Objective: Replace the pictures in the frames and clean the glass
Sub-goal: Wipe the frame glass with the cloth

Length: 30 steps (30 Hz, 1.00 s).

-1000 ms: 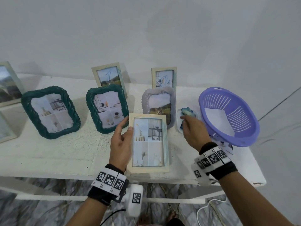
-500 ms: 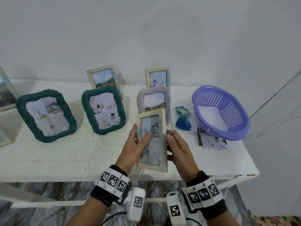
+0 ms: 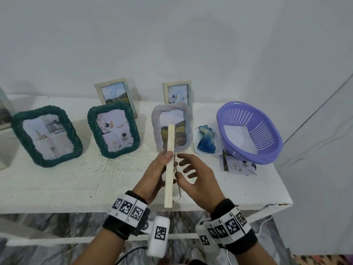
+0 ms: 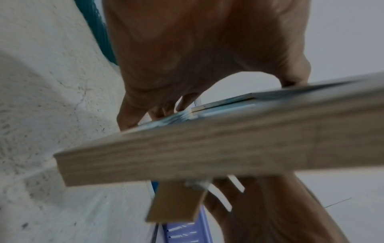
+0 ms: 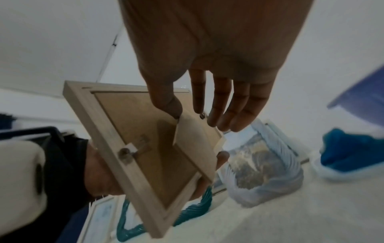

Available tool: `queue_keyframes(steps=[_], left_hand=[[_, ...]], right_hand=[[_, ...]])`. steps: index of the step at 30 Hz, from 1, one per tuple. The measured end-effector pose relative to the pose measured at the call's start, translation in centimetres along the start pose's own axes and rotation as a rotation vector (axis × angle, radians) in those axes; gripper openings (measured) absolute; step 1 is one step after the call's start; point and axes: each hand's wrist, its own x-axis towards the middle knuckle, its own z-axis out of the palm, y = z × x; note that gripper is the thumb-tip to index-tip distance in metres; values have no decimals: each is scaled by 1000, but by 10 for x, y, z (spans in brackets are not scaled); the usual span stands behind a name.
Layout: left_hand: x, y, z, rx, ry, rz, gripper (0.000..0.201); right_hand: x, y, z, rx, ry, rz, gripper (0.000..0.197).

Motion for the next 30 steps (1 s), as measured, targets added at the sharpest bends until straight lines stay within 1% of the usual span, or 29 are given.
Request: queue_keyframes(steps=[2, 5, 7, 9, 10, 11, 12, 13, 15, 17, 18, 20, 22, 23, 24, 26, 28, 30], left_hand=[[0, 0, 3, 23, 13, -2, 108], [1, 1, 8, 73, 20, -37, 103], [0, 1, 14, 74, 35, -47, 96], [0, 1, 20, 75, 45, -48, 93], [1, 1, 23, 84, 48, -40, 91], [0, 2, 26, 98, 50, -27, 89], [0, 1, 29, 118, 54, -8, 88], [0, 1, 32, 148, 58, 15, 88], [-1, -1, 36, 202, 95, 58, 87], [-2, -4, 34, 220, 153, 106, 84], [-2, -4, 31, 219, 190, 118, 83], [-1, -4, 27, 209, 255, 80, 80], [-2, 2, 26, 182, 297, 31, 64], [-2, 5, 27, 175, 302, -3, 61], [-3, 9, 28, 173, 294, -35, 63], [-4, 14, 28, 172, 263, -107, 74], [-4, 17, 25, 159, 229, -172, 89], [-5, 20, 18, 149, 212, -209, 97]], right_hand=[[2, 4, -9, -205, 60, -121, 35], [4, 8, -23, -542, 154, -272, 18], [3, 5, -30, -698, 159, -273, 14], [-2, 3, -34, -769, 144, -197, 20], [-5, 1, -34, -738, 129, -147, 23], [-6, -3, -36, -625, 96, -65, 25], [-6, -6, -38, -434, 46, 57, 24], [-5, -10, -40, -188, -3, 198, 23], [-4, -22, -47, 246, -29, 442, 27], [-2, -25, -55, 490, -37, 558, 39], [-1, -24, -58, 560, -49, 582, 44], [1, -18, -62, 621, -73, 600, 46], [2, -10, -63, 700, -83, 616, 45], [4, -6, -64, 751, -86, 635, 44], [4, -2, -64, 793, -86, 657, 44], [5, 5, -62, 852, -109, 680, 47], [5, 10, -59, 884, -151, 682, 52], [7, 12, -55, 888, -179, 662, 51]])
